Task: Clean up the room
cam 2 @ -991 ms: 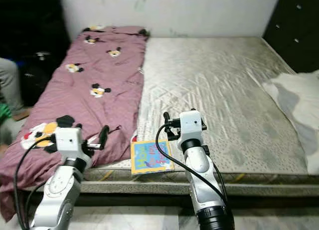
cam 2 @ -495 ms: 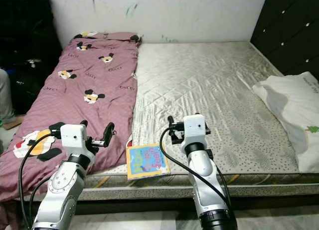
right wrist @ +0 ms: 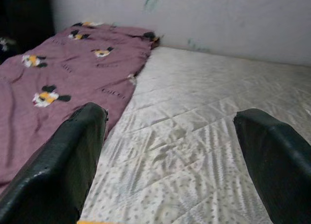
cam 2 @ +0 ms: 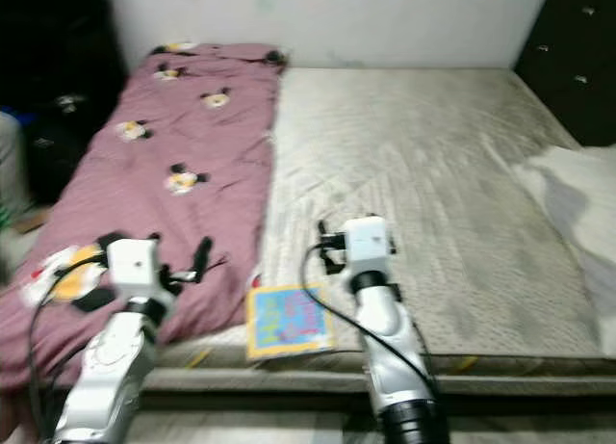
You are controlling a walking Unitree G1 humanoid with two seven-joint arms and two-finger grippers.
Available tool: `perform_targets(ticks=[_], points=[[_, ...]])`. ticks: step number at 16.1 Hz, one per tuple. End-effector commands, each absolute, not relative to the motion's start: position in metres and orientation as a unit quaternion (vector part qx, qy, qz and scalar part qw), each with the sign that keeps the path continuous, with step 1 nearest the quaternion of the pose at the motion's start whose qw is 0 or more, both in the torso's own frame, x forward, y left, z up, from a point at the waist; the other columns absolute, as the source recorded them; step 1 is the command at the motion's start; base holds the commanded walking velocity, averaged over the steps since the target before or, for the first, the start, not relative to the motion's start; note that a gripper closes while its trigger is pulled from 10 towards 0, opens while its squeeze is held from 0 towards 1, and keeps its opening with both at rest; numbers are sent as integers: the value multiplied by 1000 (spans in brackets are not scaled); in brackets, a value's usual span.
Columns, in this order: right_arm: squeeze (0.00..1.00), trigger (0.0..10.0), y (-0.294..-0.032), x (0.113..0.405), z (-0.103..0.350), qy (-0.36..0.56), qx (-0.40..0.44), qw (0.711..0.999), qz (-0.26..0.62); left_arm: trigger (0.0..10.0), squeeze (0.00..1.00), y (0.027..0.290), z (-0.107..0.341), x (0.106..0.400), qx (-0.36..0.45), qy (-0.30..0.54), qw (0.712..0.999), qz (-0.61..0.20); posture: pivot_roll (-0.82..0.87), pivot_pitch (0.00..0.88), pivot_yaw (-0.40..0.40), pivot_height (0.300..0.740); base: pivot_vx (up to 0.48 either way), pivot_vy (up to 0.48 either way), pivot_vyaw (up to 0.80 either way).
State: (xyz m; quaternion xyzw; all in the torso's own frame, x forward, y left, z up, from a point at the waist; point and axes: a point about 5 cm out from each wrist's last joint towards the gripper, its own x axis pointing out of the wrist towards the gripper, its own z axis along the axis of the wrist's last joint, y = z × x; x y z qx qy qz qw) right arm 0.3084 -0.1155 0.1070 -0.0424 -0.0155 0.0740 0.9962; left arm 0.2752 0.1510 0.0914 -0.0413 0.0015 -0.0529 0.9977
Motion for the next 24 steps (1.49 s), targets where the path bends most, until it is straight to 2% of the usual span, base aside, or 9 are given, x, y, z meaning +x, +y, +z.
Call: perform_targets(ticks=[1, 7, 13, 17, 24], points=[[0, 10000, -128, 308, 102, -6, -50, 997, 57, 10000, 0, 144, 92, 276, -43, 1, 997, -60, -3, 45, 8, 740, 255, 0, 0], [0, 10000, -130, 308, 99, -1, -53, 997, 54, 10000, 0, 142, 94, 276, -46, -4, 998, -51, -3, 47, 8, 740, 42, 0, 0], [0, 10000, -131, 306, 96, 5, -52, 997, 53, 10000, 0, 145, 90, 274, -49, 7, 998, -37, 0, 54, 5, 740, 0, 0, -718], [0, 10000, -132, 306, 96, 7, -52, 997, 53, 10000, 0, 145, 89, 274, -57, 14, 998, -33, -2, 59, 7, 740, 0, 0, 0], [0, 10000, -130, 306, 95, 10, -53, 997, 58, 10000, 0, 143, 88, 276, -69, 19, 997, -35, -4, 60, 5, 740, 0, 470, 0]])
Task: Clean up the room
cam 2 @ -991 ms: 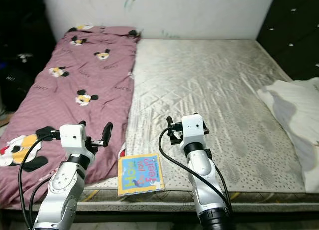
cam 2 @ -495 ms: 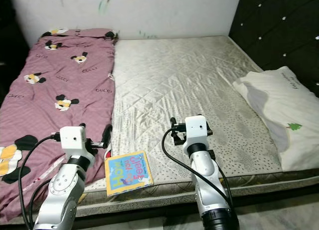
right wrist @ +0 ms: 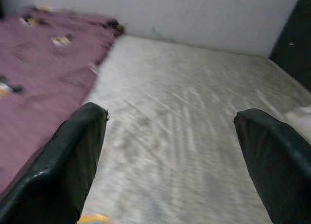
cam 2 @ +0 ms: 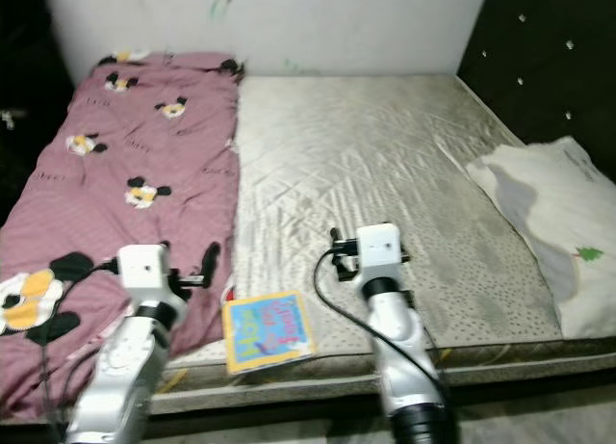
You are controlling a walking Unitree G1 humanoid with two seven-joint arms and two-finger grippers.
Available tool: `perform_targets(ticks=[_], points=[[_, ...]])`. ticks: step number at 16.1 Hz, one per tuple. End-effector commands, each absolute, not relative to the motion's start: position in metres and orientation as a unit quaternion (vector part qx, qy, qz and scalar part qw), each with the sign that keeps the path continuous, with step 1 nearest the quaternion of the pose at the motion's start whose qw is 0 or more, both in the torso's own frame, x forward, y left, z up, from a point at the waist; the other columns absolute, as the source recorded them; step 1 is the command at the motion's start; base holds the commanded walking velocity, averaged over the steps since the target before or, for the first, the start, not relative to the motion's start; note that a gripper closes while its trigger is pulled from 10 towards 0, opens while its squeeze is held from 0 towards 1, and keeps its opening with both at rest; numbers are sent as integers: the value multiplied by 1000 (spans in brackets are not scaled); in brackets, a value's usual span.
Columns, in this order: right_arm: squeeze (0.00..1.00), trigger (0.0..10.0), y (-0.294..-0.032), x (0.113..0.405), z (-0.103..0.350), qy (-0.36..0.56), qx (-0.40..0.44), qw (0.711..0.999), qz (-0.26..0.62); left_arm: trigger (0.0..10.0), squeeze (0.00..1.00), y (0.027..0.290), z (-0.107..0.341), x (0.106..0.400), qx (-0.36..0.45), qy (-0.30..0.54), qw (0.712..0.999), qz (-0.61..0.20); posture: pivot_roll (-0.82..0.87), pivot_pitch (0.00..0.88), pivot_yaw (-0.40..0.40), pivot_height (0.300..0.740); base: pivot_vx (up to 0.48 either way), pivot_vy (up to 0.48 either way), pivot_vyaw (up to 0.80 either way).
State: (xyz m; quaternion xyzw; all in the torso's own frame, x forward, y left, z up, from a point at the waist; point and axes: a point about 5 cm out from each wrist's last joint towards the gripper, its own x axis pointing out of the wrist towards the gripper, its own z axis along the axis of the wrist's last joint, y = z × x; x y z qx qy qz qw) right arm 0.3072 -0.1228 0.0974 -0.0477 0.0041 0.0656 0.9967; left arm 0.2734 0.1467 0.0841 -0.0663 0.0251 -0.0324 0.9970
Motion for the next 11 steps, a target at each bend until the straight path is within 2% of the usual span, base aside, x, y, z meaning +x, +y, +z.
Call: perform_targets(ticks=[1, 2, 8, 10, 11], points=[[0, 10000, -130, 307, 95, 11, -53, 997, 58, 10000, 0, 143, 88, 276, -69, 19, 997, -36, -4, 60, 5, 740, 0, 480, 0], [0, 10000, -130, 307, 95, 11, -53, 997, 59, 10000, 0, 143, 90, 276, -66, 14, 997, -38, -4, 59, 6, 740, 0, 480, 0], [0, 10000, -128, 307, 93, 15, -51, 997, 64, 10000, 0, 144, 92, 278, -61, 5, 997, -36, -6, 56, 8, 740, 0, 0, 0], [0, 10000, -128, 307, 92, 21, -47, 997, 63, 10000, 0, 144, 92, 278, -61, 4, 998, -33, -6, 56, 8, 740, 0, 0, -631], [0, 10000, -128, 307, 92, 19, -48, 997, 64, 10000, 0, 146, 92, 277, -58, 5, 998, -26, -6, 56, 8, 740, 0, 0, 0]])
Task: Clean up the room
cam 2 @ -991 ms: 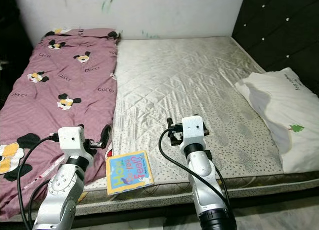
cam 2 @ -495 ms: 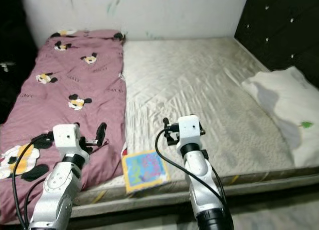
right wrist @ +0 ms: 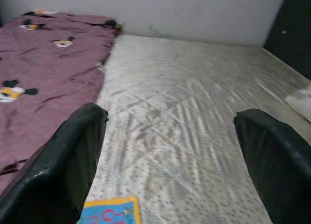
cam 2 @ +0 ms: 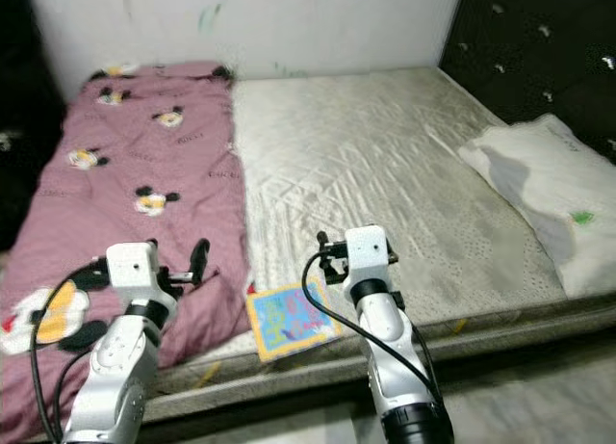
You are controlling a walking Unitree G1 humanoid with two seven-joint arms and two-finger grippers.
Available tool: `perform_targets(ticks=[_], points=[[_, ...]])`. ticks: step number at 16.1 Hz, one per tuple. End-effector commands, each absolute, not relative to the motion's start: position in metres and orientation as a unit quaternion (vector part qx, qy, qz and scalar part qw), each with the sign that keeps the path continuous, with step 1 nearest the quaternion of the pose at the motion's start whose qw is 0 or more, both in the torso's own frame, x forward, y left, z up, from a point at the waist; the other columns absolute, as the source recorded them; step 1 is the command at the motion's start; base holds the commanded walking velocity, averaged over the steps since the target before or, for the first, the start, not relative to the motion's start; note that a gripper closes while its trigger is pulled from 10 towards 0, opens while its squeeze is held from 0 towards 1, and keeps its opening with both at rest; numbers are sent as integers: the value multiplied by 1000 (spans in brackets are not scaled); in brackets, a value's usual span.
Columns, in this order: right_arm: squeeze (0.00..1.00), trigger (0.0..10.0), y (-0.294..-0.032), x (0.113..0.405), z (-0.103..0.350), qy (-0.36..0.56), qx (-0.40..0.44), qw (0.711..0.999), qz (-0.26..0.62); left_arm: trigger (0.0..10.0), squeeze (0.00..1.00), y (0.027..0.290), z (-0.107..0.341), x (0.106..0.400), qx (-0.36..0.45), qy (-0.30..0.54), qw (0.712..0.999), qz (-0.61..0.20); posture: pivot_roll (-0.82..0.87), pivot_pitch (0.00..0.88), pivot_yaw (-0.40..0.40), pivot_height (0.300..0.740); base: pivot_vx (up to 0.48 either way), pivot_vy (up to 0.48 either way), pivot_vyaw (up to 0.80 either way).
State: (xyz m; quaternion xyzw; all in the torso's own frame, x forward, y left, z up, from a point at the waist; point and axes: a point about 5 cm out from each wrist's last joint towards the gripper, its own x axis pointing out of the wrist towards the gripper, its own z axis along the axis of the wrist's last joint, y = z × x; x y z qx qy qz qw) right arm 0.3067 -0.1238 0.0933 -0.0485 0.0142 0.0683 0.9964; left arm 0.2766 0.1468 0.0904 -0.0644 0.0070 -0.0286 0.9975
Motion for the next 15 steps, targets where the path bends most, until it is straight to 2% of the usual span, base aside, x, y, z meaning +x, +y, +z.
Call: perform_targets(ticks=[1, 6, 15], points=[[0, 10000, -128, 307, 92, 19, -48, 997, 64, 10000, 0, 146, 92, 277, -58, 5, 998, -26, -6, 56, 8, 740, 0, 0, 0], [0, 10000, -127, 306, 92, 19, -49, 996, 71, 10000, 0, 157, 90, 278, -56, 11, 998, 17, -4, 62, 6, 740, 0, 0, 0], [0, 10000, -130, 287, 86, 36, -20, 993, 115, 10000, 0, 192, 82, 240, -27, 25, 998, 41, 8, 100, 5, 740, 0, 0, 0]])
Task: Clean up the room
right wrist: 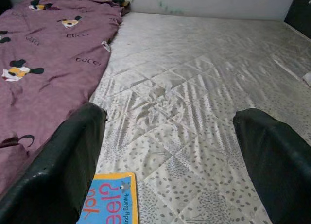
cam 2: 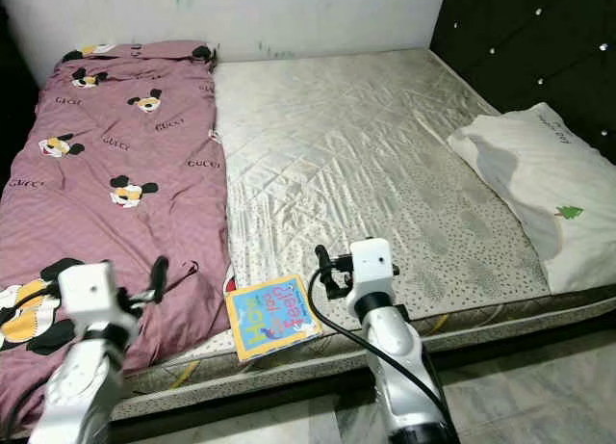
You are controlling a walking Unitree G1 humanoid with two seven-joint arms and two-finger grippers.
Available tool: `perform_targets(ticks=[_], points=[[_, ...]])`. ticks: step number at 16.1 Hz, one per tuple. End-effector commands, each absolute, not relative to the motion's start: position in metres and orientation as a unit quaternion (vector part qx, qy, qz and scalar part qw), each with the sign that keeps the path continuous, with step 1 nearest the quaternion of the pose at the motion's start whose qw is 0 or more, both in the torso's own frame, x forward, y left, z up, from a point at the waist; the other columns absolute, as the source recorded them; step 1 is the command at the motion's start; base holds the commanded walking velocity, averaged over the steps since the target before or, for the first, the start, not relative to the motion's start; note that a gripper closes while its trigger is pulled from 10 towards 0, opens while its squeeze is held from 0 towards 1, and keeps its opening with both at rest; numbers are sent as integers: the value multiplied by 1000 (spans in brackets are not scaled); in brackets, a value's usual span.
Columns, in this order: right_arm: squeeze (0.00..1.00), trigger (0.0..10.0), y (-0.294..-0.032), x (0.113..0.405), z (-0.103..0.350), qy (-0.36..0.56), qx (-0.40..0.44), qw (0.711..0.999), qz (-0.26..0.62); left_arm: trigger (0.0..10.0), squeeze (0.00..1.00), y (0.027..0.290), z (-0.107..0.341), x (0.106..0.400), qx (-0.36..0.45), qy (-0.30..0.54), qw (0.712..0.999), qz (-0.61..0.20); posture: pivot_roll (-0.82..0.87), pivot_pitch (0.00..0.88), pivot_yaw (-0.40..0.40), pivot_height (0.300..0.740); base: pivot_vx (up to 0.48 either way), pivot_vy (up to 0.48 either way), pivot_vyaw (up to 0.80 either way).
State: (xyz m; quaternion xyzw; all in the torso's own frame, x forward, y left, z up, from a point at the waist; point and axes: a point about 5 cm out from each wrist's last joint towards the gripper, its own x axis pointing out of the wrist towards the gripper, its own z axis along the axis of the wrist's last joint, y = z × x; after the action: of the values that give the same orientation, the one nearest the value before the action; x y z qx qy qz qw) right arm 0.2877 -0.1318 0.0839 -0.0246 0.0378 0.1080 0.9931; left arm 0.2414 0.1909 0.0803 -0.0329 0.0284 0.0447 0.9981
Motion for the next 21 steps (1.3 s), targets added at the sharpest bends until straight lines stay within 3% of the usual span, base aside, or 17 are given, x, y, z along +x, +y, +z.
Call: perform_targets(ticks=[1, 9, 18, 21], points=[[0, 10000, -132, 284, 87, 37, -15, 992, 122, 10000, 0, 194, 81, 236, -23, 26, 999, 37, 8, 103, 6, 740, 0, 0, 0], [0, 10000, -135, 275, 84, 48, -13, 989, 137, 10000, 0, 197, 79, 230, -29, 38, 998, 32, 5, 112, 6, 740, 0, 0, 0], [0, 10000, -132, 280, 87, 48, -20, 988, 148, 10000, 0, 194, 78, 235, -25, 41, 998, 42, 2, 106, -6, 621, 0, 0, 0], [0, 10000, -131, 281, 87, 49, -22, 988, 147, 10000, 0, 193, 78, 236, -30, 41, 998, 47, 2, 103, -8, 606, 0, 0, 0]])
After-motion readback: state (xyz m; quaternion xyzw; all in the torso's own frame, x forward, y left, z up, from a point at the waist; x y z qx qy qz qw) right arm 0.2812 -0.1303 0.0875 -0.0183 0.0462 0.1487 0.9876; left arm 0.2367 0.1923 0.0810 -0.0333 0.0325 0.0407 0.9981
